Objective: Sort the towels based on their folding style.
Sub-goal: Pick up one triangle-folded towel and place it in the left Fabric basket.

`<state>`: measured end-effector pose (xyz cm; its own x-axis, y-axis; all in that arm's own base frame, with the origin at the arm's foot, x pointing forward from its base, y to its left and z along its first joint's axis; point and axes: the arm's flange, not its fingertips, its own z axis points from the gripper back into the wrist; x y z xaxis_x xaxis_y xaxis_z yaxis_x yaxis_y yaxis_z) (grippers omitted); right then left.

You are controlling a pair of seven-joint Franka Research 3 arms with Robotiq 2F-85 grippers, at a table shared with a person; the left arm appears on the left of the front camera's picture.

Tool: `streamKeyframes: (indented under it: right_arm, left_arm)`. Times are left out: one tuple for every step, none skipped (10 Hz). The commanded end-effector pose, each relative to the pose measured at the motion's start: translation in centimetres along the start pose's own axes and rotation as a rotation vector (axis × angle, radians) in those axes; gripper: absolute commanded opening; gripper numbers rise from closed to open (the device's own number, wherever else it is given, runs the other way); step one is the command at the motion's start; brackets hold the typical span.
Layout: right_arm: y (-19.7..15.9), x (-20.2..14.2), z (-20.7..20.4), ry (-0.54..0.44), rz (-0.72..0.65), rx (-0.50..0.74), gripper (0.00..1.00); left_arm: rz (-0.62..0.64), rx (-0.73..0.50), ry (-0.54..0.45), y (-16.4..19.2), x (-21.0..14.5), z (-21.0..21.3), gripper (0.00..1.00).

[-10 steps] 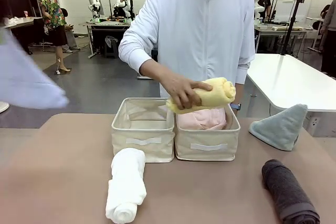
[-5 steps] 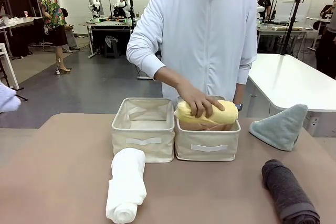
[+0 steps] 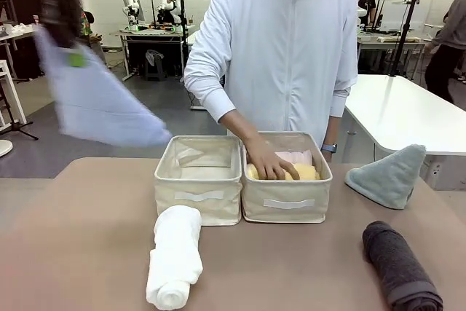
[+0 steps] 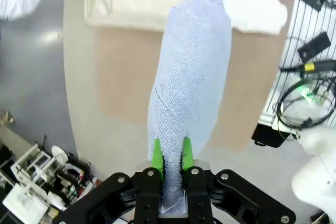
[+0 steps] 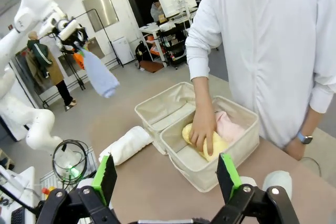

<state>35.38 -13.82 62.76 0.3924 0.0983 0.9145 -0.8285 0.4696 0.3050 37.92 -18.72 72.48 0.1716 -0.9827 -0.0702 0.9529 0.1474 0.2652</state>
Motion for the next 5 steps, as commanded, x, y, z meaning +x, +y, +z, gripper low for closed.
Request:
streamKeyframes:
  right_arm:
    - [-0.2, 0.0, -0.1, -0.024, 0.016, 0.014, 1.00]
    - [-0.2, 0.0, -0.1, -0.024, 0.016, 0.014, 1.00]
    - [-0.2, 0.0, -0.1, -0.024, 0.016, 0.014, 1.00]
    - [-0.2, 0.0, -0.1, -0.024, 0.016, 0.014, 1.00]
    - [-0.2, 0.0, -0.1, -0.024, 0.016, 0.014, 1.00]
  left_arm:
    - [-0.005, -0.016, -0.002, 4.2, 3.7, -1.0, 0.15]
    - [-0.017, -0.009, 0.001, 4.9, 5.2, -2.5, 0.15]
    - [-0.026, -0.001, 0.020, 4.7, 4.5, -2.7, 0.15]
    - [-0.002, -0.005, 0.081, 3.0, 2.0, -1.7, 0.15]
    - [-0.038, -0.029, 0.002, 4.9, 6.7, -4.9, 0.15]
